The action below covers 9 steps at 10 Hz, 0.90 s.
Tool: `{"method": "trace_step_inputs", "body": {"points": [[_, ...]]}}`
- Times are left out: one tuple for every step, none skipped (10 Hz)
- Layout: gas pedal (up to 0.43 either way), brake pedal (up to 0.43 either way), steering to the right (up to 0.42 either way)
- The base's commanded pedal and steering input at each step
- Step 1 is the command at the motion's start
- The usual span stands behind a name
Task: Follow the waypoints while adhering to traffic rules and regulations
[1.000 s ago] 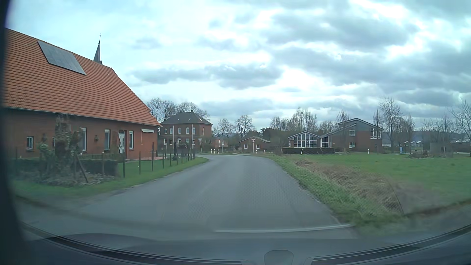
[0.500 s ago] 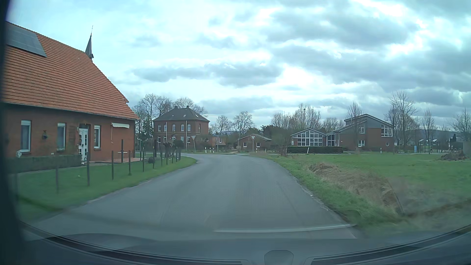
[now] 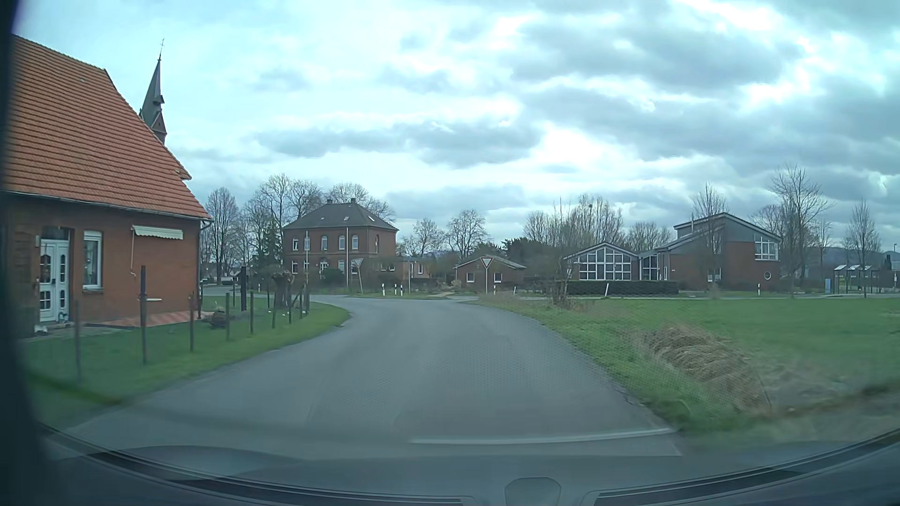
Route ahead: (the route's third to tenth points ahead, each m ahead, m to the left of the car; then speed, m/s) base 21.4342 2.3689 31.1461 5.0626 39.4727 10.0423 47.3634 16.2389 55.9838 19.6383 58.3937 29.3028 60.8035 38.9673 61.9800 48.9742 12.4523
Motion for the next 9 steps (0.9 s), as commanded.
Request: {"method": "trace_step_inputs", "body": {"points": [[0.000,0.116,-0.001],[0.000,0.104,-0.001],[0.000,0.098,-0.001],[0.000,0.098,-0.002],[0.000,0.098,-0.002],[0.000,0.104,-0.004],[0.000,0.104,-0.010],[0.000,0.104,-0.020],[0.000,0.104,-0.030]]}}
